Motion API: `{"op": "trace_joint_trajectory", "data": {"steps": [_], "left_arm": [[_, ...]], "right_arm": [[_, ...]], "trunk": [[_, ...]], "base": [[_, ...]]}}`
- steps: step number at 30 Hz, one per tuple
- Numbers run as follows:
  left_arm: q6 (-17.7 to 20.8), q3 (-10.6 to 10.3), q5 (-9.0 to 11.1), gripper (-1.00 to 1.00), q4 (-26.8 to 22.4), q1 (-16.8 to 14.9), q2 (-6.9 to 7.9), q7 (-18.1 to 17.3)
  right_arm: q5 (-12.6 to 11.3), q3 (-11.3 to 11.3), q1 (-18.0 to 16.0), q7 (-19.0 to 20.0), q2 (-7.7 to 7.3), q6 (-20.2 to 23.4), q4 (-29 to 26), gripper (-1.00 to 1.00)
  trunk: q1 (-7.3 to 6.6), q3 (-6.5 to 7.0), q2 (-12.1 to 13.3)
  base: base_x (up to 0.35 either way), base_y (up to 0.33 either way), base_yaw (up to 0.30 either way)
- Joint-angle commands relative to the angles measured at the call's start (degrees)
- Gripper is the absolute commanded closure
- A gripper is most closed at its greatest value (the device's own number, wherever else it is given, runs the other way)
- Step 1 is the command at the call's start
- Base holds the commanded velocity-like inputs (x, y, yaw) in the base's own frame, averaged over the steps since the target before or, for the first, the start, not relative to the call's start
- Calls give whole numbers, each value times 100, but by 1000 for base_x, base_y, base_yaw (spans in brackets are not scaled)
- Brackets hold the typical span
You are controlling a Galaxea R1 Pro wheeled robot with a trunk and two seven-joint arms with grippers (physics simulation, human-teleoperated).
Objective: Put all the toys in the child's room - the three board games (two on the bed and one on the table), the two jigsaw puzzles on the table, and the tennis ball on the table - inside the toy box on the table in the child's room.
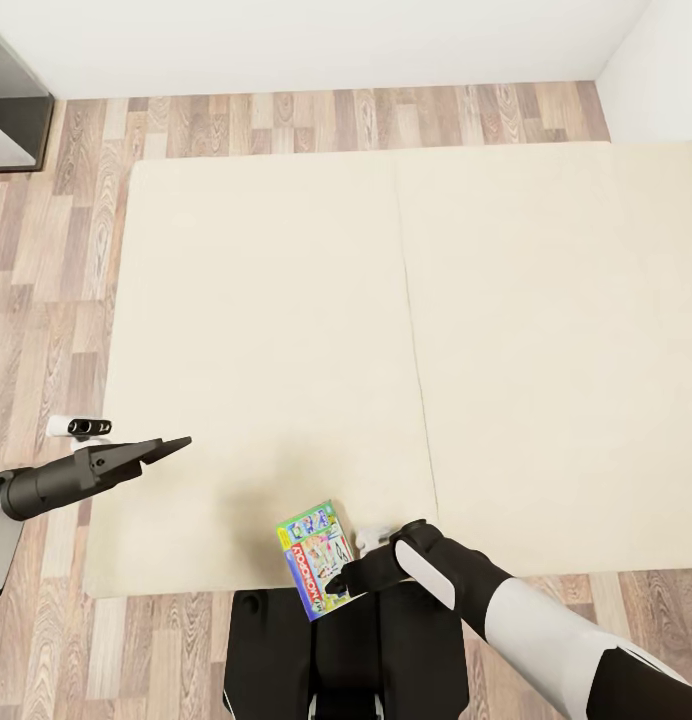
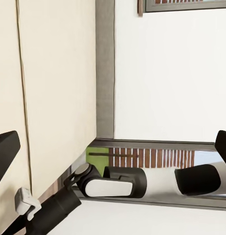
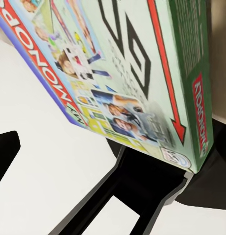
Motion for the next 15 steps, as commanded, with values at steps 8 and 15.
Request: {"op": "trace_joint_trajectory", "data": {"steps": [8, 15], "left_arm": [[60, 0, -5, -100, -7, 4, 0, -23], [59, -5, -4, -100, -9, 21, 0, -23]], "right_arm": [[31, 11, -6, 32, 0, 10, 1, -100], [31, 15, -6, 32, -2, 10, 1, -100]], "trunk": [[3, -6, -9], [3, -6, -9]], "base": [[0, 0, 0], [0, 17, 0]]}}
